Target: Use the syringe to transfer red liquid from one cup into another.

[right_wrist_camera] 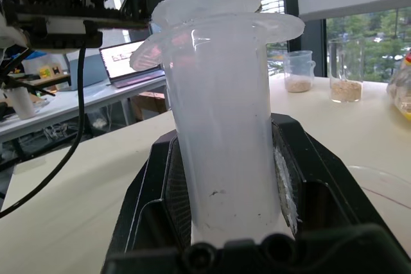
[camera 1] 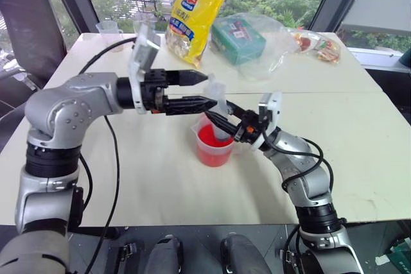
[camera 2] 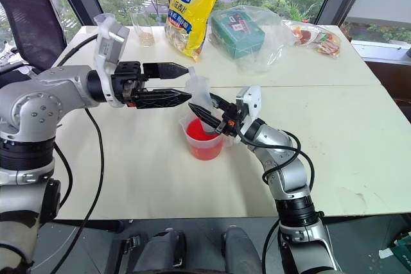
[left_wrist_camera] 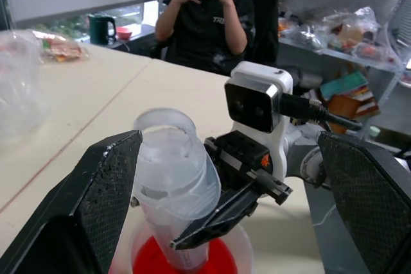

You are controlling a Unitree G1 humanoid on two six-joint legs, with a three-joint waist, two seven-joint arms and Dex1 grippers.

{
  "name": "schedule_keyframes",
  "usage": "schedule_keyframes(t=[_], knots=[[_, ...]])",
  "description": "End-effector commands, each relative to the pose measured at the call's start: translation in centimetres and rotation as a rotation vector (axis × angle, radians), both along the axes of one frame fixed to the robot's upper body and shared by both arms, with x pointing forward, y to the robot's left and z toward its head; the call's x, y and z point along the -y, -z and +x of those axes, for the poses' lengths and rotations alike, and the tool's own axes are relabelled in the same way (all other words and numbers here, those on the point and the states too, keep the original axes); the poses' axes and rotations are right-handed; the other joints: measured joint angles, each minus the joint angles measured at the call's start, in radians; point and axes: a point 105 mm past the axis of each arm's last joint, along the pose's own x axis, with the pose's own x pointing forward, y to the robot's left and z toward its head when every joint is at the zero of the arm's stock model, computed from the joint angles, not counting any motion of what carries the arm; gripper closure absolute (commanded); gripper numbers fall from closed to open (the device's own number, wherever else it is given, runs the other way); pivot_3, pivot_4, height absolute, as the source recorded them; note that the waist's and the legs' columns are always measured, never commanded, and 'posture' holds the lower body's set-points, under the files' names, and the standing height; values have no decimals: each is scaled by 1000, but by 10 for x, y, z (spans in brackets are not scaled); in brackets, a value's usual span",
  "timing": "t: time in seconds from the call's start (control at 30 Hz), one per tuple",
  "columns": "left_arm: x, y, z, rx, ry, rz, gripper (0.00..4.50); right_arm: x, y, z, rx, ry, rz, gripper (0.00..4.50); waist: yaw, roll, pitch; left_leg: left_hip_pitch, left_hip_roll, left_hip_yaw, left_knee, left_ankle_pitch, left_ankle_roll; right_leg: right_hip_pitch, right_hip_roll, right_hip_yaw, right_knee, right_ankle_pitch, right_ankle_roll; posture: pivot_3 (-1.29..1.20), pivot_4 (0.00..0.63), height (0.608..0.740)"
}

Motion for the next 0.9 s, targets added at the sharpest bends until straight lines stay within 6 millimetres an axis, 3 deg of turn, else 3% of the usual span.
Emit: schedule_keyframes(t=[0.03, 0.43, 0.53, 0.77, 0.9], knots=[[5, -8, -4, 28, 29, -2, 0, -2, -9, -2, 50, -9, -3, 3148, 0, 0, 0, 0, 0, 0, 0, 0, 0, 0, 0, 0, 0, 0, 0, 0, 150, 740], [14, -3, 10, 13, -18, -46, 0, -4, -6, -4, 46, -22, -24, 3148, 2, 0, 0, 0, 0, 0, 0, 0, 0, 0, 0, 0, 0, 0, 0, 0, 150, 740], [19, -3, 13, -3, -22, -68, 789, -5, -4, -5, 40, -29, -31, 3148, 2, 0, 0, 0, 0, 0, 0, 0, 0, 0, 0, 0, 0, 0, 0, 0, 150, 740], [29, -4, 18, -27, -21, -111, 4346, -7, 0, -7, 27, -45, -46, 3148, 1, 0, 0, 0, 0, 0, 0, 0, 0, 0, 0, 0, 0, 0, 0, 0, 150, 740], [30, -7, 19, -8, -25, -114, 4490, -7, 3, -7, 2, -50, -50, 3148, 2, 0, 0, 0, 0, 0, 0, 0, 0, 0, 0, 0, 0, 0, 0, 0, 150, 740]])
